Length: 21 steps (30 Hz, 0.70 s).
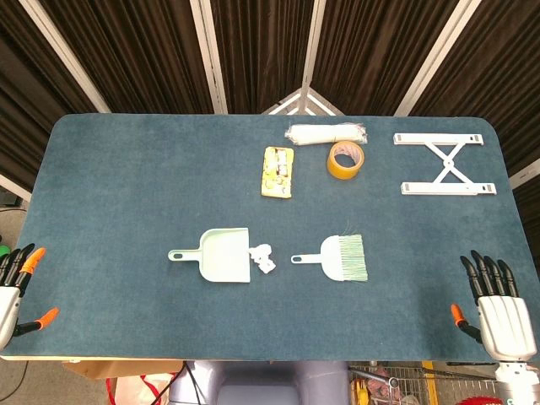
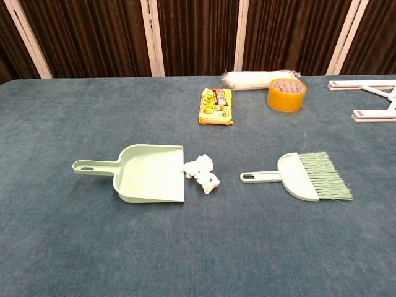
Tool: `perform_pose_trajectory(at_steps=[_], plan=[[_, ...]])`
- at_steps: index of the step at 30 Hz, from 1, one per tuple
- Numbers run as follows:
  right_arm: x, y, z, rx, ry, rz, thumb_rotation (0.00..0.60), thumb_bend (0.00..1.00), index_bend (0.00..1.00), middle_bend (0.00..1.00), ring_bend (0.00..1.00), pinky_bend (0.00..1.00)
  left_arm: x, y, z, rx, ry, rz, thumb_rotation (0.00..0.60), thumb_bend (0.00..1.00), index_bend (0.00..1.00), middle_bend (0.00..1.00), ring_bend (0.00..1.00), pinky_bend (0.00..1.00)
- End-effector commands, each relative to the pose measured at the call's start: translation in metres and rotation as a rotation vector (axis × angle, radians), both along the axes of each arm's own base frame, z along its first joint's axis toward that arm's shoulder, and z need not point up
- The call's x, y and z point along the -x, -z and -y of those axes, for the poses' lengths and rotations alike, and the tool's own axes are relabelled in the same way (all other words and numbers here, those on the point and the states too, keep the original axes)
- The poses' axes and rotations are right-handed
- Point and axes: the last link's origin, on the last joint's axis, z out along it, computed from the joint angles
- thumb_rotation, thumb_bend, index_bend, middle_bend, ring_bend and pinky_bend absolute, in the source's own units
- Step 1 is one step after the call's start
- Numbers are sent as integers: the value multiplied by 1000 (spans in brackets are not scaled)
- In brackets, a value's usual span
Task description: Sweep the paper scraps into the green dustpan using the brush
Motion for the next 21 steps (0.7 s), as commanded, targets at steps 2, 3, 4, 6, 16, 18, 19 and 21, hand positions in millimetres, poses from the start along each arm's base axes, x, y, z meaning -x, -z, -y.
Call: perform_pose_trajectory(at_steps=[2, 3, 4, 6, 16, 18, 19, 21], plan=[[2, -1, 1, 12, 20, 5, 600, 359, 0, 0, 0, 0, 0, 0, 0, 1, -1, 0, 600, 0, 0, 0, 0, 0], [3, -1, 1, 13, 24, 7, 600, 359, 0, 0, 0, 0, 0, 0, 0, 1, -2, 0, 600, 0, 0, 0, 0, 0], [3, -1, 1, 13, 27, 9, 600, 359, 0, 0, 0, 0, 0, 0, 0, 0, -3, 0, 600, 0, 0, 0, 0, 0], [2, -2, 1, 13, 27, 7, 600, 358, 0, 0, 0, 0, 0, -1, 0, -1, -3, 2, 600, 0, 0, 0, 0, 0], [-3, 0, 1, -10, 20, 29, 600, 359, 0, 0, 0, 0, 0, 0, 0, 3, -2, 4, 600, 0, 0, 0, 0, 0], [-8, 0, 6, -13, -2, 49, 600, 359, 0, 0, 0, 0, 0, 0, 0, 1, -5, 4, 600, 0, 0, 0, 0, 0], [-11, -1, 8, -15, -10, 55, 600, 359, 0, 0, 0, 0, 0, 0, 0, 0, -6, 5, 600, 0, 0, 0, 0, 0], [-15, -2, 15, -16, -19, 57, 600, 359, 0, 0, 9, 23, 0, -1, 0, 0, -8, 5, 600, 0, 0, 0, 0, 0]])
